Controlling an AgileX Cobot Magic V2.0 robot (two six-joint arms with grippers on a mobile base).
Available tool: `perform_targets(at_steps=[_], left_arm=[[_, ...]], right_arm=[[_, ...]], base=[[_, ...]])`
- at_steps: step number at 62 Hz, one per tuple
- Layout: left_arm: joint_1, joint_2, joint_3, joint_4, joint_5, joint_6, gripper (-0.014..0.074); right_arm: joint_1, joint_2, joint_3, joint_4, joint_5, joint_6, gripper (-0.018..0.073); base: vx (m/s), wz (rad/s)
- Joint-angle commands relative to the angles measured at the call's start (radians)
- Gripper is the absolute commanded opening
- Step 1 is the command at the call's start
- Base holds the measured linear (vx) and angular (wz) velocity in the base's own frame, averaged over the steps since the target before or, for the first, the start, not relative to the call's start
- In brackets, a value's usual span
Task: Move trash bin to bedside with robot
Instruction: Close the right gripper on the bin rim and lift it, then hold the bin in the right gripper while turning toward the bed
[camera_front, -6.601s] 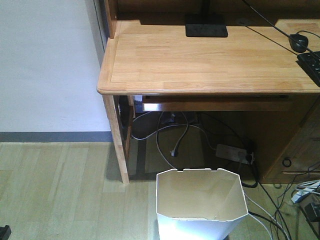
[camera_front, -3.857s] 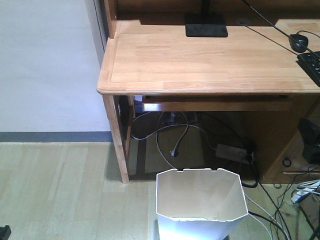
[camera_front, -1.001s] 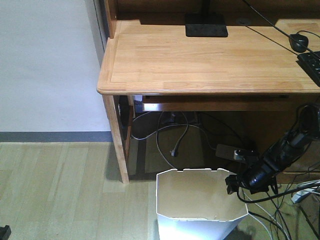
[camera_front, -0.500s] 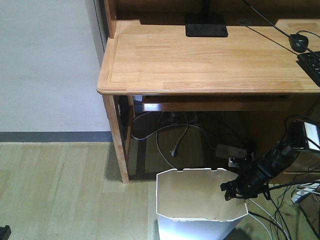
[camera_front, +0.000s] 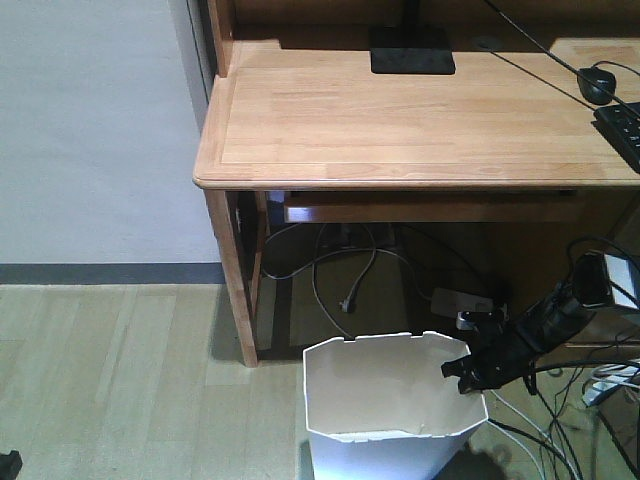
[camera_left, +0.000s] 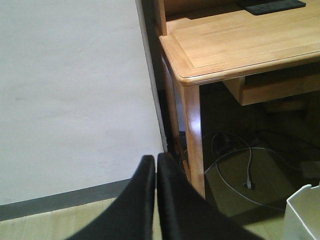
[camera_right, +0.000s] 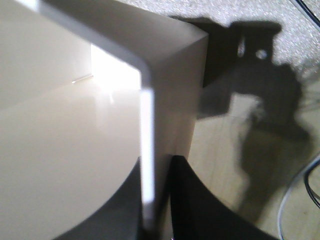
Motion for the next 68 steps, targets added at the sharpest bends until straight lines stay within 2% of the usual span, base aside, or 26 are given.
perform_targets(at_steps=[1,6,10,17,23,38,50,68], left_arm=[[0.000,-0.020,0.018,0.000,-0.069,-0.005,-0.0007],[0.000,-0.020,0.018,0.000,-0.069,-0.005,-0.0007],[0.000,-0.020,0.018,0.000,-0.069,-0.005,-0.0007],[0.000,-0.020,0.018,0.000,-0.069,-0.005,-0.0007],[0.000,-0.020,0.018,0.000,-0.069,-0.005,-0.0007],[0.000,-0.020,0.018,0.000,-0.069,-0.005,-0.0007],[0.000,-0.020,0.018,0.000,-0.069,-0.005,-0.0007],[0.000,-0.020,0.018,0.000,-0.069,-0.005,-0.0007]], right_arm=[[0.006,-0.098,-0.003,0.168,0.192,-0.134,-0.0005],[0.006,-0.119,-0.003,0.231,0.241,-0.200,-0.0004],[0.006,-0.134,0.004,0.238,0.254,-0.208,-0.0003],[0.006,-0.183,0.061,0.240,0.198,-0.223,-0.0003],[0.003,-0.222,0.123,0.272,0.184,-0.294,-0.0003],[-0.096,-0.335,0.267,0.386,0.254,-0.402,-0.0003],[-0.182,-0.460,0.360,0.364,0.314,-0.424,-0.0003],[-0.157,-0.596,0.427,0.305,0.312,-0.397,-0.0003]], base=[[0.00,0.00],[0.00,0.00],[0.00,0.00],[0.00,0.00],[0.00,0.00],[0.00,0.00],[0.00,0.00],[0.00,0.00]])
